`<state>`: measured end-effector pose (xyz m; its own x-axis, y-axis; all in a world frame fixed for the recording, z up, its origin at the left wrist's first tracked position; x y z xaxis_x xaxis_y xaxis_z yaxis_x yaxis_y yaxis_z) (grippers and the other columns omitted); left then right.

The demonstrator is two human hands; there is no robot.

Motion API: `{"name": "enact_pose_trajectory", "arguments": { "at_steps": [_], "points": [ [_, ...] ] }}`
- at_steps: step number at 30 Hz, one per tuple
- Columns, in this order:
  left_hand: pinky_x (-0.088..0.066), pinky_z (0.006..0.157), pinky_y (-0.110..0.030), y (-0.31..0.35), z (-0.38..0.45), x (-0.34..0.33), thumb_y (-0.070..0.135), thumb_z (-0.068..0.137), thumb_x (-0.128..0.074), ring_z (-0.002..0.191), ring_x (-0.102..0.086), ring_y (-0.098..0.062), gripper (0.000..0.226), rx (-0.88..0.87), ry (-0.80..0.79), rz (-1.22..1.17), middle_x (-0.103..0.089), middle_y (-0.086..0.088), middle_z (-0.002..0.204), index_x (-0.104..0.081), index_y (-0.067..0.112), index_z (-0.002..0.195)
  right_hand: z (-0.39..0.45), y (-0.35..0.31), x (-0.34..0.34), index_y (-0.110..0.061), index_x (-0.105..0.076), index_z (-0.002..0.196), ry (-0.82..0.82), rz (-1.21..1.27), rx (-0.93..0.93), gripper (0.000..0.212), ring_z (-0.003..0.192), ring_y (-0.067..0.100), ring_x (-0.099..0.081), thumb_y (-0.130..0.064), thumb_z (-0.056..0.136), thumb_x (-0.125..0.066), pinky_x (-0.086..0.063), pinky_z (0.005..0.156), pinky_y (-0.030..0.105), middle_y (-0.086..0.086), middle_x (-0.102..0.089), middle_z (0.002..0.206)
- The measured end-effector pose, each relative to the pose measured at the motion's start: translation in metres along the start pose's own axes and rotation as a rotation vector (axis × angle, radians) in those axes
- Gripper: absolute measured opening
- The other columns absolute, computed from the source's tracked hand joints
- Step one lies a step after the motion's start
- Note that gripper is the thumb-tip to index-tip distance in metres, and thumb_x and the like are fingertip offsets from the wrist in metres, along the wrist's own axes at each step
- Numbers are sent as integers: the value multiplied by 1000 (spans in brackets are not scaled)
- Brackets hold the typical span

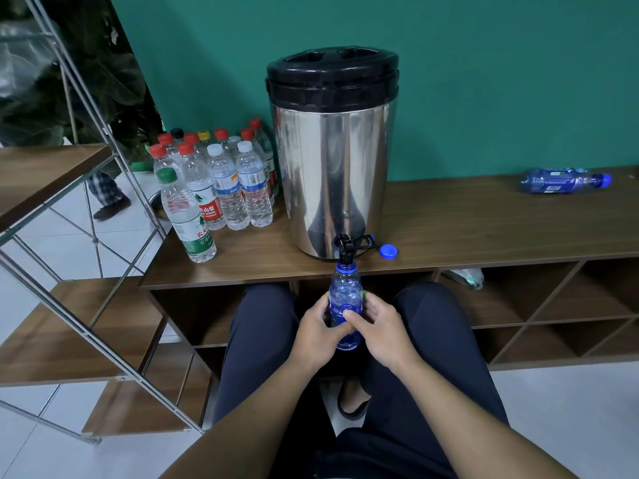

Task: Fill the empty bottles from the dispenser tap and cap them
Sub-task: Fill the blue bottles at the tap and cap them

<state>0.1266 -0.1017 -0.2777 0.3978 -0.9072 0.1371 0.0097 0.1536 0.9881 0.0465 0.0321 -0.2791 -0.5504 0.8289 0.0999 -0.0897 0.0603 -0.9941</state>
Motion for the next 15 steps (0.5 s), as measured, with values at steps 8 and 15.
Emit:
{"name": "enact_pose_trajectory", "arguments": {
  "at_steps": [8, 15],
  "points": [
    [-58, 111, -45, -2, 2, 0, 2, 94, -83, 121, -76, -18, 57, 1, 2, 8, -80, 4, 128, -69, 28, 143, 1, 1, 0, -24, -75, 136, 0, 8, 7, 38, 121, 15, -77, -4, 103, -76, -59, 111, 46, -4, -82, 125],
    [-58, 112, -45, -4, 2, 0, 3, 95, -84, 122, -75, -17, 55, -2, 1, 15, -80, 5, 129, -70, 28, 141, 1, 2, 0, -24, -74, 137, 0, 8, 3, 39, 122, 14, -77, -4, 103, -75, -59, 111, 43, -5, -82, 126]
  ]
}}
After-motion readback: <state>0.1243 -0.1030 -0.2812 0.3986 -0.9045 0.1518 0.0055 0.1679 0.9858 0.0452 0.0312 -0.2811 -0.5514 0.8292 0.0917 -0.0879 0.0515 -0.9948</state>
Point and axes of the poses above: each hand's wrist, its own z-axis towards the middle knuckle, its own x-axis out of the back of the hand, y = z × x, the point moved 4 cm from there along z, towards the middle knuckle
